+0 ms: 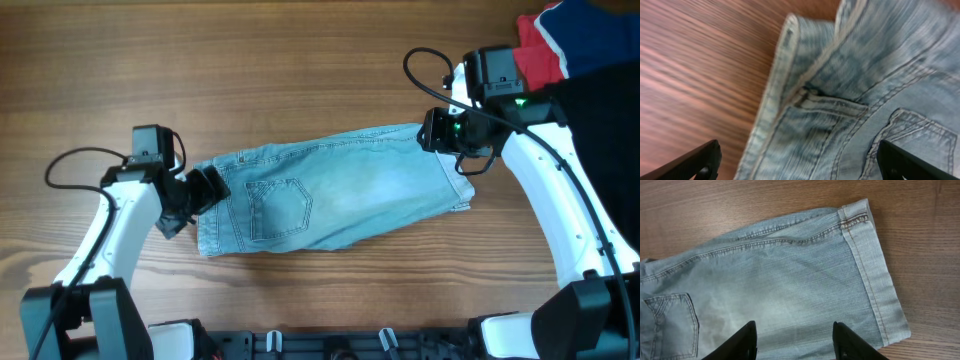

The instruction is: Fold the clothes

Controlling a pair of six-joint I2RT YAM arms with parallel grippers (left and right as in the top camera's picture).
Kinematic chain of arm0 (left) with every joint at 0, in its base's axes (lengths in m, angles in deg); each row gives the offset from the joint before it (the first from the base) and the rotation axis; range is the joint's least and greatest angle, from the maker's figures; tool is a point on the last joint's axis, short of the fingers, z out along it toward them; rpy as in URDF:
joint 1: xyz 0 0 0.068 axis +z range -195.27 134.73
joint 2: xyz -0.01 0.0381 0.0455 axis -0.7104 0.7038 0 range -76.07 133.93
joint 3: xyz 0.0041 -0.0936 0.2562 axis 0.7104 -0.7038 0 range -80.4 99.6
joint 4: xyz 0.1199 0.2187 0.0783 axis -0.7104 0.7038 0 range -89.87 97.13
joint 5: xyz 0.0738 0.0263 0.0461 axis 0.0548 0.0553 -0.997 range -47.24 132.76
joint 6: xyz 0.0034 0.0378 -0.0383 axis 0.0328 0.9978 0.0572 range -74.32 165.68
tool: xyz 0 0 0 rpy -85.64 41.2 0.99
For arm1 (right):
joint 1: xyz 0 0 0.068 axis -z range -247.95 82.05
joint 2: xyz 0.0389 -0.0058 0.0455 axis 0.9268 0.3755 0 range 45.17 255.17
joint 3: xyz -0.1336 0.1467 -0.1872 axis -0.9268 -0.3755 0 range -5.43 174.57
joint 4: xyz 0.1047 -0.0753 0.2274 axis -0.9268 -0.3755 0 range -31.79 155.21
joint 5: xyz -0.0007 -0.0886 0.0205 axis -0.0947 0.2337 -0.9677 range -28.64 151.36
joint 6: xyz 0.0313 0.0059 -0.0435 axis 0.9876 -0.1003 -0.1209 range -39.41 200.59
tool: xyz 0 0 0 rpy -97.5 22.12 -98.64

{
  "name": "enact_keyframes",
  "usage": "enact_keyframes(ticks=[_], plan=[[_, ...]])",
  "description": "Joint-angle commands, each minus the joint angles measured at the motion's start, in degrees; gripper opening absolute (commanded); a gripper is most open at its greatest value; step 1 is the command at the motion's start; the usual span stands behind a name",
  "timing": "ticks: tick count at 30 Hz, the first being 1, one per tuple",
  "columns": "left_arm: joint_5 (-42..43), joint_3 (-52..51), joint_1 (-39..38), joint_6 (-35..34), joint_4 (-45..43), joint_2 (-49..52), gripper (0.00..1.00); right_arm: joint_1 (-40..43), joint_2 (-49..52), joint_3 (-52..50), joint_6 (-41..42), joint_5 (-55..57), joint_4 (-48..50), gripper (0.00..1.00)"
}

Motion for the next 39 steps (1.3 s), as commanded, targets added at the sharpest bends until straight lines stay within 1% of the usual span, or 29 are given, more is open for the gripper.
enact_keyframes(ticks=[1, 4, 7, 8, 10, 15, 16, 17, 18, 21, 24, 29, 30, 31, 32, 33, 34, 39], plan=[[7.9, -5.9, 0.3, 2.0, -5.6, 0.9, 0.99, 0.2, 0.9, -0.2, -0.5, 0.2, -0.3, 0.49], [8.3, -9.8, 0.3, 2.0, -8.2, 2.0, 0.98, 0.2, 0.9, -0.2, -0.4, 0.2, -0.2, 0.49], [13.1, -13.0, 0.2, 2.0, -12.3, 2.9, 0.95, 0.2, 0.9, -0.2, -0.4, 0.2, -0.2, 0.49], [14.6, -14.2, 0.2, 2.0, -14.1, 3.0, 0.91, 0.2, 0.9, -0.2, -0.4, 0.2, -0.2, 0.49], [15.1, -15.0, 0.2, 2.0, -15.9, 3.0, 0.70, 0.2, 0.9, -0.2, -0.4, 0.2, -0.2, 0.50], [14.9, -14.5, 0.3, 2.0, -19.3, 2.9, 0.34, 0.2, 0.9, -0.2, -0.4, 0.2, -0.3, 0.50], [14.6, -14.0, 0.3, 2.0, -19.7, 2.9, 0.28, 0.2, 0.9, -0.2, -0.5, 0.2, -0.3, 0.50], [13.7, -12.9, 0.3, 2.0, -19.6, 2.9, 0.12, 0.2, 0.9, -0.2, -0.5, 0.2, -0.4, 0.50], [12.7, -11.6, 0.3, 2.0, -19.3, 2.8, 0.04, 0.2, 0.9, -0.2, -0.5, 0.2, -0.7, 0.50], [10.3, -6.3, 0.3, 2.2, -16.5, 2.8, 0.04, 0.2, 0.9, -0.2, -0.5, 0.1, -1.4, 0.50], [10.1, -0.4, 0.3, 2.2, -11.6, 2.8, 0.04, -0.1, 0.9, -0.2, -0.5, -0.6, -2.2, 0.50], [9.9, 9.2, 0.3, 2.7, -0.9, 2.8, 0.04, -5.0, 0.9, -0.2, -0.4, -3.0, -2.4, 0.48], [9.9, 11.1, 0.3, 3.9, 1.4, 2.8, 0.04, -6.3, 1.0, -0.2, -0.4, -3.0, -2.3, 0.45], [9.9, 12.5, 0.3, 4.9, 3.3, 2.7, 0.04, -7.3, 1.2, -0.2, -0.3, -3.1, -2.1, 0.39], [9.8, 14.0, 0.3, 5.2, 5.1, 2.5, 0.04, -8.3, 1.6, -0.2, -0.3, -3.8, -1.8, 0.28], [9.5, 15.4, 0.3, 5.2, 6.7, 2.1, 0.04, -9.4, 2.1, -0.3, -0.3, -5.0, -1.2, 0.08], [9.4, 17.2, 0.3, 5.2, 8.4, 1.5, 0.04, -10.6, 2.9, -0.3, -0.3, -6.8, -0.6, 0.04], [9.5, 22.7, 0.2, 5.1, 11.3, -1.3, 0.04, -15.6, 8.4, -0.3, -0.3, -13.2, 2.6, 0.04]])
